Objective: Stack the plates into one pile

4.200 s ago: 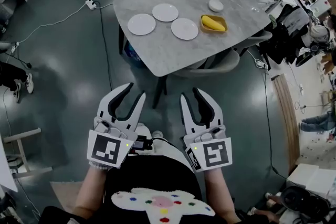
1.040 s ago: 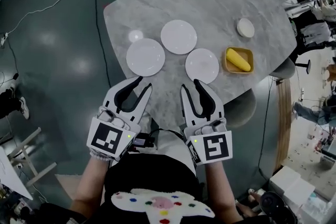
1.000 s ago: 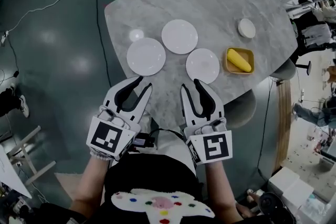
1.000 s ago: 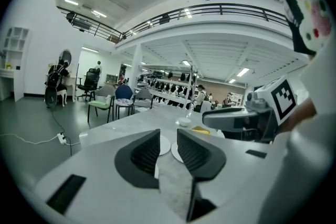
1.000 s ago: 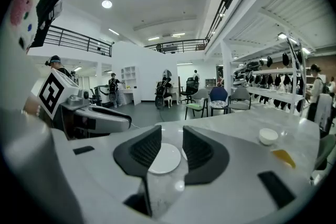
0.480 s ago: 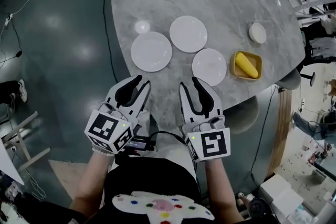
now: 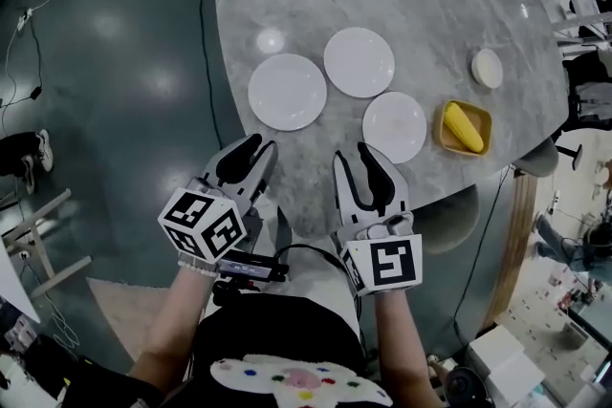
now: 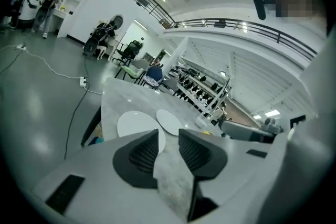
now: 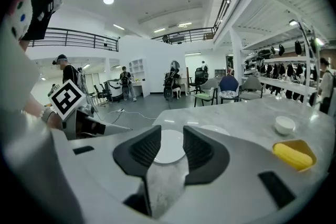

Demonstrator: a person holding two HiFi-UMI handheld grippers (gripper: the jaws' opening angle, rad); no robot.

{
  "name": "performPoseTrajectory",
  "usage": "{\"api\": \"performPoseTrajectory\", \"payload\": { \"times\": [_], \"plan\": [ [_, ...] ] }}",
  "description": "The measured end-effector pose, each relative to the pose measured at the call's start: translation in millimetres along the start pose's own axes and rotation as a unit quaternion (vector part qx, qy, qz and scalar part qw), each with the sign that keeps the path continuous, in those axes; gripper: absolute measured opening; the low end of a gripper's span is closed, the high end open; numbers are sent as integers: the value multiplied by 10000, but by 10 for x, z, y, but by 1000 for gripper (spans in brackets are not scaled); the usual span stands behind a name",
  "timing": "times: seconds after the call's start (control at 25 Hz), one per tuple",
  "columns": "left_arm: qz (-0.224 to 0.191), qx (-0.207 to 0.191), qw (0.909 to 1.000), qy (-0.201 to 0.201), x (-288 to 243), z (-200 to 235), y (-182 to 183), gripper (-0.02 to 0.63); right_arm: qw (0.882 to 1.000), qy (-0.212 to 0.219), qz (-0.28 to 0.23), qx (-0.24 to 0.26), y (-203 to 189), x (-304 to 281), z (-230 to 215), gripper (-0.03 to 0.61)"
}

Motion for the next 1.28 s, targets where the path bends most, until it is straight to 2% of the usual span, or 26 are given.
{"api": "performPoseTrajectory", "payload": {
  "times": [0.16,0.4,0.64,0.76,1.0,1.08,1.28],
  "plan": [
    [56,338,9993,116,-82,137,-58,129,10000,45,64,17,-36,-40,-5,117],
    [120,1258,9916,274,-217,326,-180,150,9998,53,186,-21,-113,-43,-27,117],
    [289,1478,9880,346,-326,404,-206,168,9996,44,263,-59,-152,-58,-28,116],
    [426,1895,9801,398,-373,471,-250,175,9995,25,290,-83,-159,-70,-27,117],
    [558,2896,9548,383,-478,546,-389,175,9994,-8,325,-135,-208,-66,-56,117],
    [579,3025,9506,387,-487,559,-404,175,9993,-26,332,-150,-206,-57,-56,117],
    [698,3093,9474,439,-545,600,-446,175,9991,-72,355,-206,-242,-69,-71,116]
  ]
}}
Point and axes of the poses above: the fingertips, and each gripper's own axes: x backward along the fingers, z to its left, y out of its top, the point moved 8 cm from there along x, backward along the fingers, and after that the axes turned 4 degrees about y, right-handed, at the moved point
